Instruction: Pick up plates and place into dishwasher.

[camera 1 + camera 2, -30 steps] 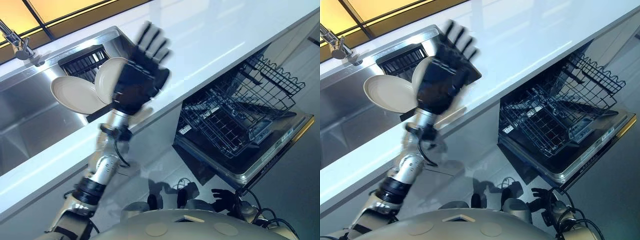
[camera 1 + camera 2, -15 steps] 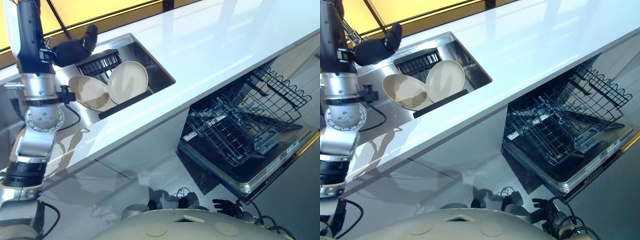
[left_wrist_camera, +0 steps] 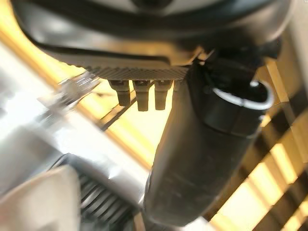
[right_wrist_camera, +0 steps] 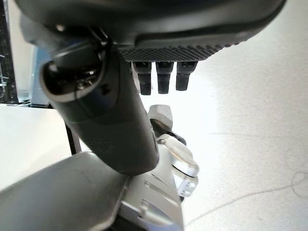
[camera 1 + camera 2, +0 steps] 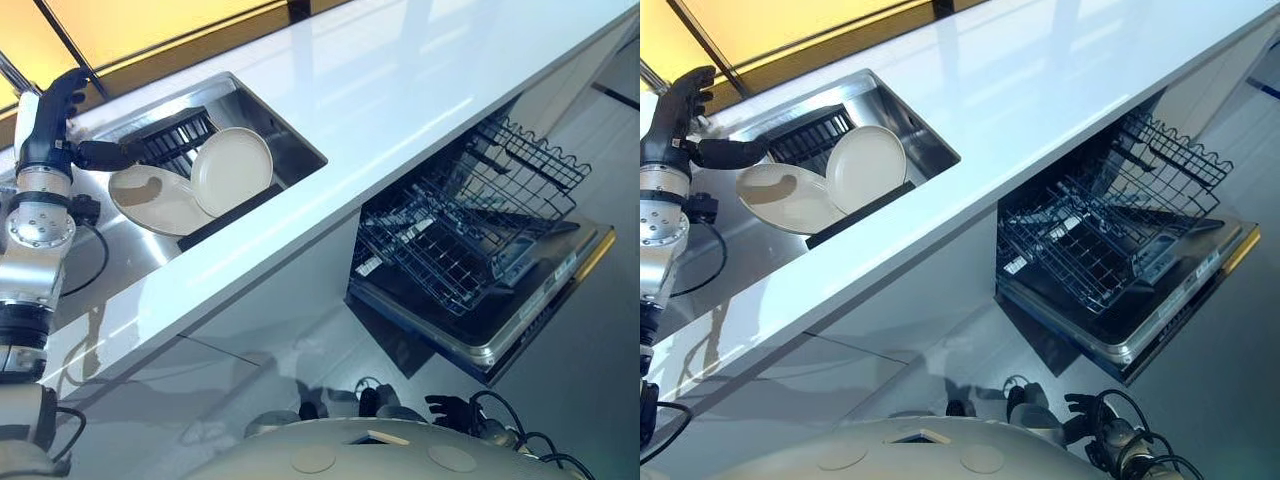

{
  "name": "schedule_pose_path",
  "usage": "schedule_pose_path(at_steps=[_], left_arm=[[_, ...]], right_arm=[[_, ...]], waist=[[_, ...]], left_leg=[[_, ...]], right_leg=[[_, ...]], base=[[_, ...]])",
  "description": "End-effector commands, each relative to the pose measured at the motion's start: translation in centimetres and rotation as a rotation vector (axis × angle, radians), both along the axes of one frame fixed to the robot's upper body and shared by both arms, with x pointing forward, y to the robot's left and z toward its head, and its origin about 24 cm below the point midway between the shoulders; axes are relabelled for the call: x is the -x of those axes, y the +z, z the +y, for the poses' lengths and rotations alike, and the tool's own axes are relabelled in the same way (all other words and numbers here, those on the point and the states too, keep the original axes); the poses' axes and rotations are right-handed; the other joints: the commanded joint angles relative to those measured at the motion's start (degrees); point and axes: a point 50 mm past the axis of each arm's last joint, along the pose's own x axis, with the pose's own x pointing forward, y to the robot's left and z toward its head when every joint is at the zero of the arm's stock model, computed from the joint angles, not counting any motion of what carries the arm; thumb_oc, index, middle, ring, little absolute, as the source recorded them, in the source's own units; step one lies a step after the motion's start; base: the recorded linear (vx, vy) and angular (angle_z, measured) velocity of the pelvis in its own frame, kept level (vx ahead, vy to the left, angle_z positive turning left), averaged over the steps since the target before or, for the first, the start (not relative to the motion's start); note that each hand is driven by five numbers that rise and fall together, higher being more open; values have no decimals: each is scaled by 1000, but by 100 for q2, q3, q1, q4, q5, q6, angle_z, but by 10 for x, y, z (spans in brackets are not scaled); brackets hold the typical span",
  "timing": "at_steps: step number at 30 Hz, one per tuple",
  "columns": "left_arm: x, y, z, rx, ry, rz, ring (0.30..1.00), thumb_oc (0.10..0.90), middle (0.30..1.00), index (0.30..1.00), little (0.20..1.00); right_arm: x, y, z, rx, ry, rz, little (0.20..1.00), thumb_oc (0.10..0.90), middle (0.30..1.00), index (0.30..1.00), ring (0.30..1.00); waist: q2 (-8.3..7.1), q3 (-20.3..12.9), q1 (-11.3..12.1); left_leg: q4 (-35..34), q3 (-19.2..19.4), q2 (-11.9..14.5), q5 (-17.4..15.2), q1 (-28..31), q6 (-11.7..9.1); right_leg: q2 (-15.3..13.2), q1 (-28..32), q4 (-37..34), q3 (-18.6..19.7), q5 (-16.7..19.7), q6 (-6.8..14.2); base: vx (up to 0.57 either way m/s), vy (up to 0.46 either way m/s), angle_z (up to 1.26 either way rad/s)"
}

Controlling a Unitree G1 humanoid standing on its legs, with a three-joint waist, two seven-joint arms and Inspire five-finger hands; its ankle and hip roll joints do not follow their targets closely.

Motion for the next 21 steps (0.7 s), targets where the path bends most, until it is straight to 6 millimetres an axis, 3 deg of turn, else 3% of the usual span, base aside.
schedule_pose_path(at_steps=[1, 10, 21], left_arm=[[-5, 112, -3, -88, -39, -342, 900, 800, 900, 900, 900], [-16, 120, -6, 13, -63, -384, 900, 800, 900, 900, 900], [-33, 116, -39, 99, -283, -336, 900, 800, 900, 900, 900]], right_arm=[[5, 3, -12, 38, -12, -6, 900, 800, 900, 900, 900], [-6, 8, -19, 61, -25, -65, 900, 800, 900, 900, 900], [-19, 14, -28, 71, -46, -121, 900, 800, 900, 900, 900]], waist=[[262, -67, -266], [148, 282, -380], [145, 531, -427]], left_leg=[[378, 52, -325, -527, -398, 204], [590, 237, -305, -559, -780, 248], [779, 307, -286, -526, -1071, 242]], right_leg=[[-301, -503, 1211, 16, -674, 801], [-309, -899, 1258, 206, -508, 875], [-291, -1093, 1262, 308, -521, 893]], base=[[60, 95, -13], [10, 47, -11], [-4, 4, -2]])
